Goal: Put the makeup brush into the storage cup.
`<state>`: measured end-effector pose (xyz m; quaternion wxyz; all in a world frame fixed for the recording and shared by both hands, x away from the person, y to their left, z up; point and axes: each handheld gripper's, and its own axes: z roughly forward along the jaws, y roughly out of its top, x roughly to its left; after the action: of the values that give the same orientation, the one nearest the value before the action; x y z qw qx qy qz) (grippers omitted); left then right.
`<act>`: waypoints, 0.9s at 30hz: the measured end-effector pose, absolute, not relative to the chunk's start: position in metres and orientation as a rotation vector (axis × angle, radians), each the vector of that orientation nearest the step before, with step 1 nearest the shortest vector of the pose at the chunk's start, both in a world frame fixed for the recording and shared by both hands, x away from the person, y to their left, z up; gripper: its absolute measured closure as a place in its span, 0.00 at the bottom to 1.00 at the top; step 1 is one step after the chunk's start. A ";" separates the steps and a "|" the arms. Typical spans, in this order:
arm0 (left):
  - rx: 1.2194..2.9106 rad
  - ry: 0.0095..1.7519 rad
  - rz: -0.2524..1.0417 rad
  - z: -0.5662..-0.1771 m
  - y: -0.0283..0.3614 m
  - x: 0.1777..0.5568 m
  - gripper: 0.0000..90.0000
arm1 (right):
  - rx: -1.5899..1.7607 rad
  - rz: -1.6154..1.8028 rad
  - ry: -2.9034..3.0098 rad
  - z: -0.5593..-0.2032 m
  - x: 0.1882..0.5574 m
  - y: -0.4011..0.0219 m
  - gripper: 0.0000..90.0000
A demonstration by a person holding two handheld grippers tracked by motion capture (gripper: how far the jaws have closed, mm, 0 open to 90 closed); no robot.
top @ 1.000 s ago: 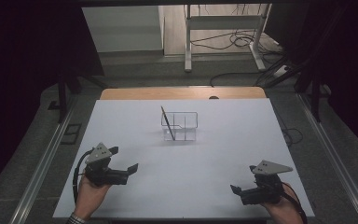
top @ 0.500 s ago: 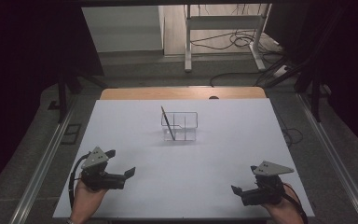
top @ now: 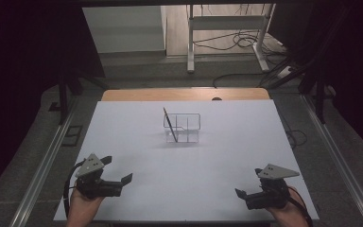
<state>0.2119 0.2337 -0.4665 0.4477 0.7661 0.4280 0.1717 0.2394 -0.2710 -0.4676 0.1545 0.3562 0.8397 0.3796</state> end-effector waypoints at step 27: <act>1.923 1.081 0.469 -0.473 0.243 0.182 0.02 | 1.026 1.097 2.404 -0.468 0.234 -0.275 0.00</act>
<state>0.1823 0.2427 -0.4731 0.4289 0.7702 0.4330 0.1880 0.2343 -0.2747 -0.4681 0.1528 0.3576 0.8382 0.3824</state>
